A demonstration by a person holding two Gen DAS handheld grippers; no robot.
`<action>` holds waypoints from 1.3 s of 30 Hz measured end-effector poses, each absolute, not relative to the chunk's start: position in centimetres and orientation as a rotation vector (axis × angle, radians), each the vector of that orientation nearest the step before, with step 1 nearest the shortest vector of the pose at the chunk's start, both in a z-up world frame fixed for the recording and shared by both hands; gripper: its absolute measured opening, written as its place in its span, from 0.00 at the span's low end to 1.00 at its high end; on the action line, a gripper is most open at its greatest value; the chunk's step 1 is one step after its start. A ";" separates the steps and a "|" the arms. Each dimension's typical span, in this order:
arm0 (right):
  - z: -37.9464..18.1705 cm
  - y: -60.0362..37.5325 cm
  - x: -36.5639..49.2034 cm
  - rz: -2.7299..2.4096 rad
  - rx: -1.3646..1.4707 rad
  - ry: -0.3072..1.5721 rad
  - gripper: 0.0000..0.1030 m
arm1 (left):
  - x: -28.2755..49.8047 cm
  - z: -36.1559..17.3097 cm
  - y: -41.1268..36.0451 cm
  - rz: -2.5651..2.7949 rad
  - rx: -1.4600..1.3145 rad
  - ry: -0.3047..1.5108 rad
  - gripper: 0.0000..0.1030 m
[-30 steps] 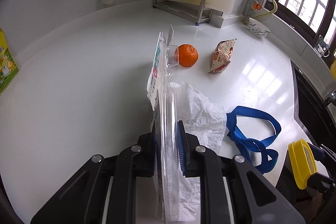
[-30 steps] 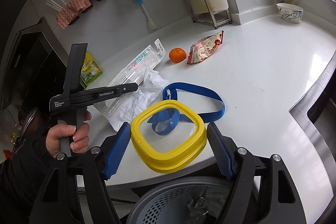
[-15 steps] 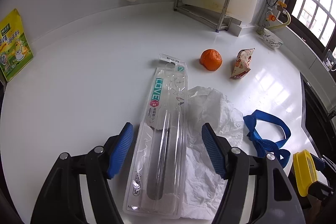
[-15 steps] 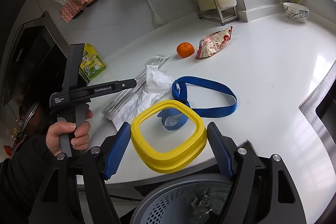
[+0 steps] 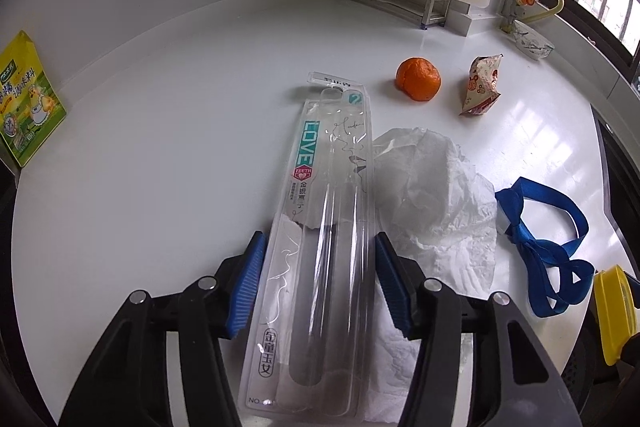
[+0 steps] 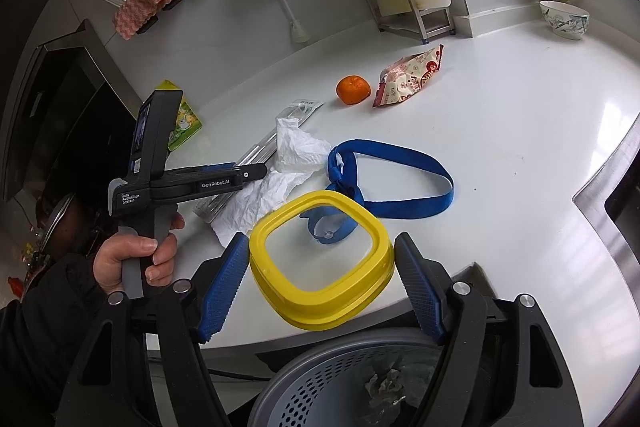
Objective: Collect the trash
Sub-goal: 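Lift the clear packaging with the left tool while the right tool holds the yellow lid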
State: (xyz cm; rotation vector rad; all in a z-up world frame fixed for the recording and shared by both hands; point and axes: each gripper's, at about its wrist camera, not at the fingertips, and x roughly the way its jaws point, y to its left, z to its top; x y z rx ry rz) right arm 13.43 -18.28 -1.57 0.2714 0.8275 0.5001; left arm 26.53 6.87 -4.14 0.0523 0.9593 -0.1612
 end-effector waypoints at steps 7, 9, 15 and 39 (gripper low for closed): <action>-1.6 -18.3 13.3 0.500 0.273 0.826 0.70 | 26.3 -3.5 7.3 -0.168 0.029 0.946 0.51; -1.5 -18.3 13.3 0.499 0.275 0.825 0.70 | 26.2 -3.2 7.5 -0.168 0.025 0.939 0.51; -1.5 -18.3 13.3 0.498 0.272 0.823 0.69 | 25.6 -2.0 7.8 -0.162 0.017 0.906 0.50; -0.6 -17.4 11.7 0.493 0.254 0.811 0.70 | 19.8 1.9 9.0 -0.146 0.020 0.771 0.47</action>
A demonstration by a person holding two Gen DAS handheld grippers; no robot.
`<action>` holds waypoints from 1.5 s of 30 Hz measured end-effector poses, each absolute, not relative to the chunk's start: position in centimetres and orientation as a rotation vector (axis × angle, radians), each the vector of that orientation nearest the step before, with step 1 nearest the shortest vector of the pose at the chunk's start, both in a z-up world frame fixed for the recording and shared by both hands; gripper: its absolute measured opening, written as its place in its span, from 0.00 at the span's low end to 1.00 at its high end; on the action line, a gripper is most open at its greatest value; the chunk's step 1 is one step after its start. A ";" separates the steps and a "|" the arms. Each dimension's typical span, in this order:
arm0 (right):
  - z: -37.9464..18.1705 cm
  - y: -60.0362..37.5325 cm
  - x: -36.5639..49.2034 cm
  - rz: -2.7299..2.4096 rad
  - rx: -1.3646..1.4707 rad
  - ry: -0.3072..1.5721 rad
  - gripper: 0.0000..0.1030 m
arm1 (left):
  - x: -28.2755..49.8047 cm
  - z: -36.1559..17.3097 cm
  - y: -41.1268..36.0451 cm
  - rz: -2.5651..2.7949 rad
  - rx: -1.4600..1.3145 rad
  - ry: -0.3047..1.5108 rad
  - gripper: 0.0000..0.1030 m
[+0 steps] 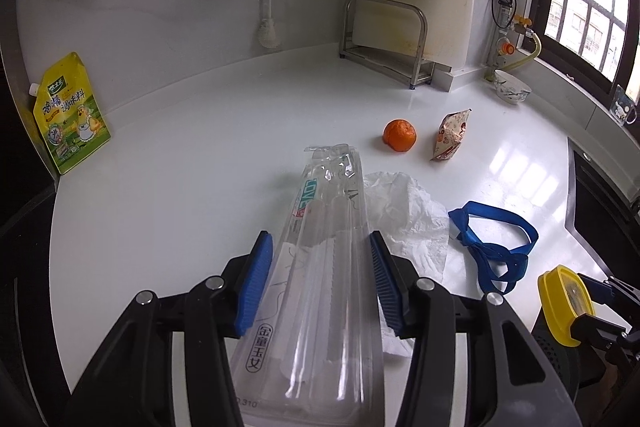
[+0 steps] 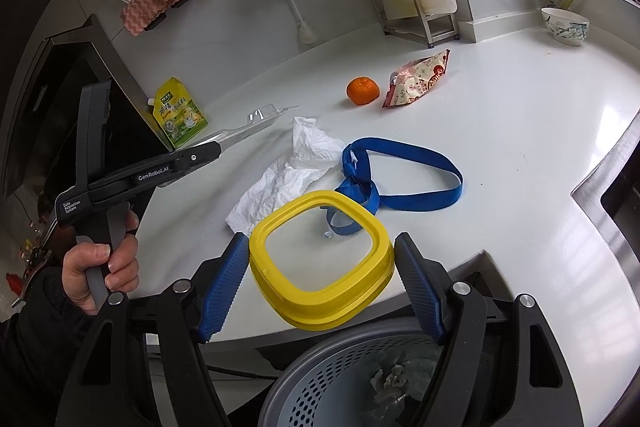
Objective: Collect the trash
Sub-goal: 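Lift the clear packaging with the left tool while the right tool holds the yellow lid, then carry the packaging in the left tool and the lid in the right tool over the bin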
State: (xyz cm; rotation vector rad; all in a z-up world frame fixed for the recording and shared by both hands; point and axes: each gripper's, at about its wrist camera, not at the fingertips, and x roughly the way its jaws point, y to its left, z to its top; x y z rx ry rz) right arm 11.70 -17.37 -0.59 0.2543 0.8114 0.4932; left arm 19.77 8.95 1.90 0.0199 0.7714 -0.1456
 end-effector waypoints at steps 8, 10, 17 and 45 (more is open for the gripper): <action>0.3 -17.4 10.1 0.489 0.252 0.792 0.70 | 16.1 2.9 8.5 -0.160 0.031 0.751 0.46; 0.5 -17.3 9.5 0.489 0.246 0.787 0.69 | 15.1 3.2 8.3 -0.160 0.033 0.742 0.47; 1.5 -17.2 7.0 0.496 0.235 0.763 0.70 | 11.3 3.9 7.4 -0.168 0.039 0.723 0.47; -0.6 -20.8 -4.1 0.285 0.178 0.759 0.69 | -2.2 3.6 0.9 -0.353 0.093 0.713 0.46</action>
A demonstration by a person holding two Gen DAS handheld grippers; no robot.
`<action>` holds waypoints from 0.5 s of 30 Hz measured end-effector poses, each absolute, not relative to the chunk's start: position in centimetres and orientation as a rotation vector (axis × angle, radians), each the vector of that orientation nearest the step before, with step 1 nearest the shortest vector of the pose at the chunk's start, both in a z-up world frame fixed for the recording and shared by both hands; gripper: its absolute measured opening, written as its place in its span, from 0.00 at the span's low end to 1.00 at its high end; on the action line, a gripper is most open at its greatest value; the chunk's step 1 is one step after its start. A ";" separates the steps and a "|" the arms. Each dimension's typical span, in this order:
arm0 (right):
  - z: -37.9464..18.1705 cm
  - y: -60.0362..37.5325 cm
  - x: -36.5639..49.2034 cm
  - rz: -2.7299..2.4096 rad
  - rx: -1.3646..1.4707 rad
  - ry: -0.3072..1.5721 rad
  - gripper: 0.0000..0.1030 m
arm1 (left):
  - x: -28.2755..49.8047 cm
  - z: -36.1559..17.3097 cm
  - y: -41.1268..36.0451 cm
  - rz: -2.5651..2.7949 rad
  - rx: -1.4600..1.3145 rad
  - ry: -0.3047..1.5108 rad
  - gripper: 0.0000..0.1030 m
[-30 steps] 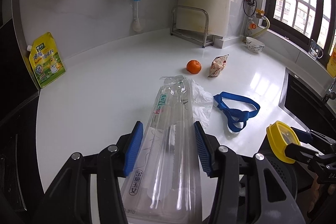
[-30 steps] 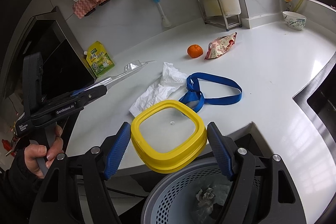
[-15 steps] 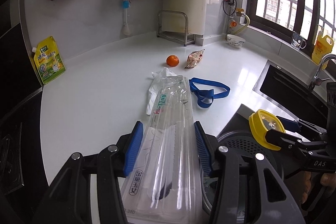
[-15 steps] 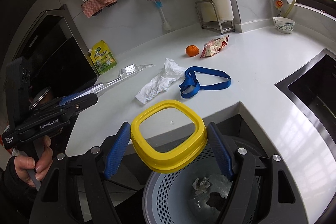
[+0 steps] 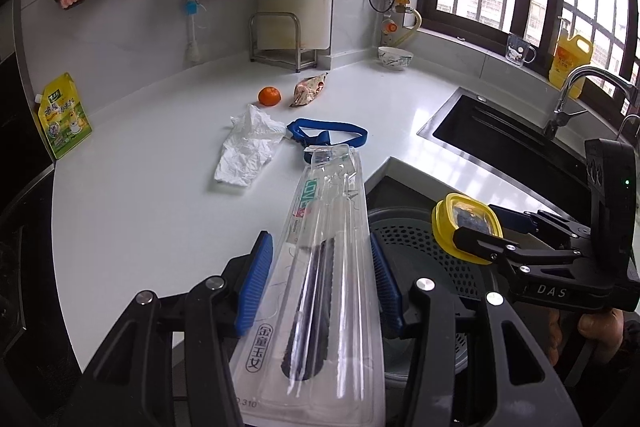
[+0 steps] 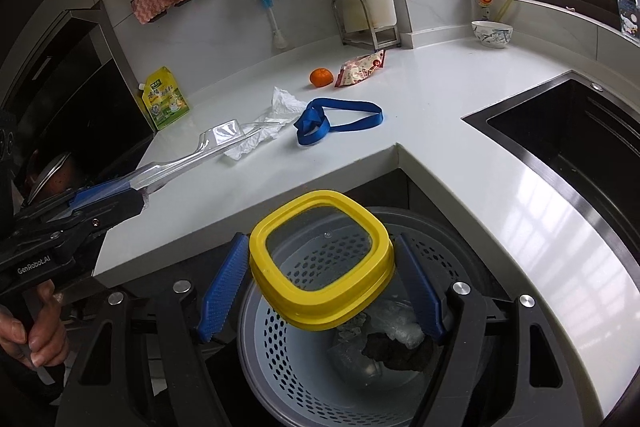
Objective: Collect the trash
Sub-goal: 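Carry the packaging in the left tool and the lid in the right tool over the bin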
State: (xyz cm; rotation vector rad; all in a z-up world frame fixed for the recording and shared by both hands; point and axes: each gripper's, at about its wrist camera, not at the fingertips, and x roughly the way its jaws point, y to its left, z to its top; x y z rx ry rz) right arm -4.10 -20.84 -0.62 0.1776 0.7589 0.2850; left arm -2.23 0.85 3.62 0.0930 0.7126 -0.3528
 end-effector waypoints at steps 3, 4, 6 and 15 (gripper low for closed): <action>-1.4 -21.3 -5.0 0.240 0.182 0.769 0.69 | -3.0 3.0 -0.1 -0.371 0.111 0.716 0.46; -1.7 -21.5 -5.3 0.227 0.185 0.773 0.70 | -3.3 2.8 -0.4 -0.376 0.117 0.719 0.47; -2.3 -21.8 -5.9 0.200 0.185 0.775 0.69 | -3.7 2.2 -1.0 -0.387 0.129 0.730 0.47; -4.3 -22.8 -7.9 0.120 0.178 0.795 0.69 | -4.8 -0.8 -3.2 -0.438 0.182 0.785 0.46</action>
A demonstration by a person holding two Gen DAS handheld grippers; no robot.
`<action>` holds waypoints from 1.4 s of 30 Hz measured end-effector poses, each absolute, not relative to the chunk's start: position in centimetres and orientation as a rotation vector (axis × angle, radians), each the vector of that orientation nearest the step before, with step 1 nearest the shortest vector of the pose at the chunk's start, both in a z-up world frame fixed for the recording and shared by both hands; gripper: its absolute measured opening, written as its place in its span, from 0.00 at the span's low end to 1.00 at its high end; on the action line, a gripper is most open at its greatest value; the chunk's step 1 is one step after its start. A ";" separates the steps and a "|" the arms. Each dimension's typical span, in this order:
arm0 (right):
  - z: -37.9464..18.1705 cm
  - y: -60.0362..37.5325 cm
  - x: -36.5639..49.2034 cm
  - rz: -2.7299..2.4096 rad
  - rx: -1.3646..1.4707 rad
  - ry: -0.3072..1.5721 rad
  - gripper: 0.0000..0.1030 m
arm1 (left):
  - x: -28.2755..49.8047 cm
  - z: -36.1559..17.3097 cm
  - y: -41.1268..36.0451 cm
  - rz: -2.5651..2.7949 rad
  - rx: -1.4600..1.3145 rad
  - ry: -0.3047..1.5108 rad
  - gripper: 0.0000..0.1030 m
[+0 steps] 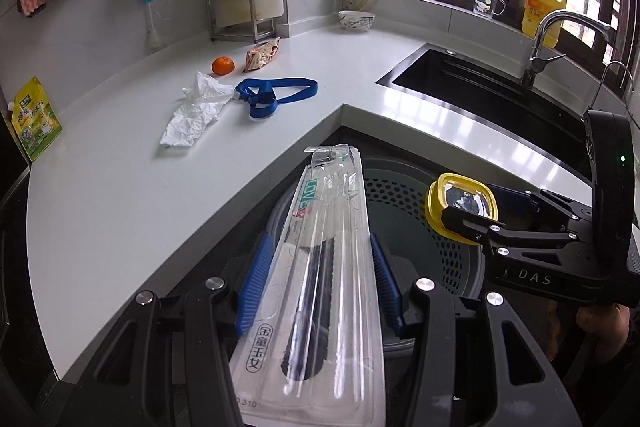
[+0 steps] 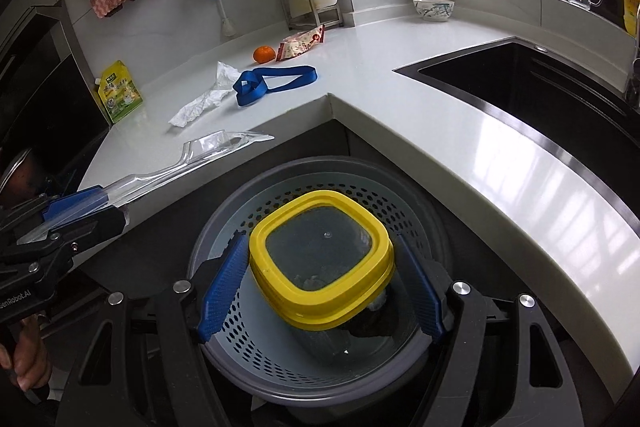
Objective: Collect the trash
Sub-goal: 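Carry the packaging in the left tool and the lid in the right tool over the bin, then open both tools to drop the packaging and the yellow lid into the bin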
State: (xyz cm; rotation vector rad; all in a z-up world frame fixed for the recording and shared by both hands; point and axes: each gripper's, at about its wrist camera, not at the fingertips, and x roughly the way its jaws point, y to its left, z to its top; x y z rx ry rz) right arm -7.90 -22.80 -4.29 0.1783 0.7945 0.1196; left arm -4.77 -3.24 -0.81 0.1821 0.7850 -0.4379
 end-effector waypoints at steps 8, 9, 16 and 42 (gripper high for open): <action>-5.9 -23.3 -8.5 0.118 0.200 0.832 0.69 | -5.4 -2.9 -4.9 -0.472 0.208 0.819 0.47; -6.1 -23.3 -8.4 0.117 0.203 0.836 0.69 | -5.3 -3.3 -5.0 -0.473 0.210 0.828 0.47; -7.6 -23.3 -7.9 0.081 0.205 0.852 0.69 | -3.4 -5.6 -5.5 -0.463 0.197 0.877 0.47; -10.5 -22.9 -5.6 0.016 0.173 0.894 0.70 | -1.1 -8.7 -5.3 -0.395 0.137 0.929 0.49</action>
